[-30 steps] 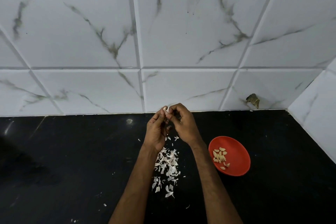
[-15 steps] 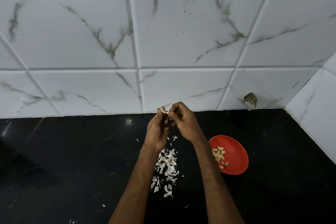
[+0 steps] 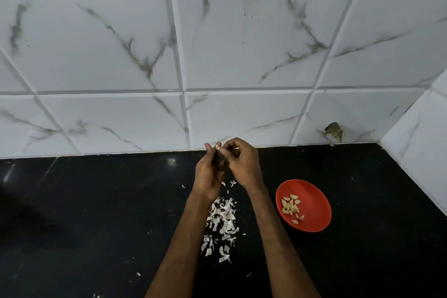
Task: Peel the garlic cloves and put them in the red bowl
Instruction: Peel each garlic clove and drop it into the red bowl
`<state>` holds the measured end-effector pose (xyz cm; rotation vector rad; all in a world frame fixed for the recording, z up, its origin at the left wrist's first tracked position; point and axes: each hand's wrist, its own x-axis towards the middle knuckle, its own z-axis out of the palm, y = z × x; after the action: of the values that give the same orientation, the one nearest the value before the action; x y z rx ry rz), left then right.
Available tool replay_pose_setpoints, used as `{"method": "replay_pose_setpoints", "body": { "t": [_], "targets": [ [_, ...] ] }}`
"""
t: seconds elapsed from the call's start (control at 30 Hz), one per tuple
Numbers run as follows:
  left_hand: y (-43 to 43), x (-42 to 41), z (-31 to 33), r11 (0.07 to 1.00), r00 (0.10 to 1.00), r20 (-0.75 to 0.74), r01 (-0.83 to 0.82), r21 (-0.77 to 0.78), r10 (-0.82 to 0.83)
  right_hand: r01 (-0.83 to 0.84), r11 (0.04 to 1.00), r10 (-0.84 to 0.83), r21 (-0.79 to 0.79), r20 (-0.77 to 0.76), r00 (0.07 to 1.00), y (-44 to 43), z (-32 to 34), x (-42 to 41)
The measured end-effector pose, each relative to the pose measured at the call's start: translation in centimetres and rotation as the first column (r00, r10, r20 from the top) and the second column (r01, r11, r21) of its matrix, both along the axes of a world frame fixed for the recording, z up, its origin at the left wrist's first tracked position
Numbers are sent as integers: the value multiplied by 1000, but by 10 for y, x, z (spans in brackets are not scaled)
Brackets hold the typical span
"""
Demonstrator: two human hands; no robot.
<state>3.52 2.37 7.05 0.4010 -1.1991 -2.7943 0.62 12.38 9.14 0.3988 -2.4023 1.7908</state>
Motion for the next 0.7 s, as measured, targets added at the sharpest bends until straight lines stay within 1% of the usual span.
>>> {"method": "replay_pose_setpoints", "body": {
  "t": [0.1, 0.17, 0.23, 0.33, 0.43, 0.6, 0.7],
  "targets": [
    [-2, 2, -2, 991, 999, 4, -30, -128, 31, 32, 998, -31, 58, -25, 999, 2, -2, -2],
    [-3, 2, -2, 985, 998, 7, -65, -160, 67, 54, 994, -51, 91, -32, 998, 1, -4, -3],
    [-4, 2, -1, 987, 998, 9, -58, -148, 60, 82, 993, -80, 82, -30, 996, 0, -5, -3],
    [-4, 2, 4, 992, 1000, 17, -21, -127, 23, 79, 997, -79, 0, 14, 997, 1, -6, -3],
    [-4, 3, 7, 992, 1000, 16, 19, -127, -17, 52, 997, -49, -61, 54, 997, 4, -7, -4],
    [-10, 5, 7, 988, 997, 25, 71, -135, -68, -14, 994, 23, -110, 81, 996, 9, -7, -5],
    [-13, 5, 7, 987, 997, 21, 76, -144, -74, -49, 992, 60, -118, 90, 994, 10, -2, -5]
  ]
}}
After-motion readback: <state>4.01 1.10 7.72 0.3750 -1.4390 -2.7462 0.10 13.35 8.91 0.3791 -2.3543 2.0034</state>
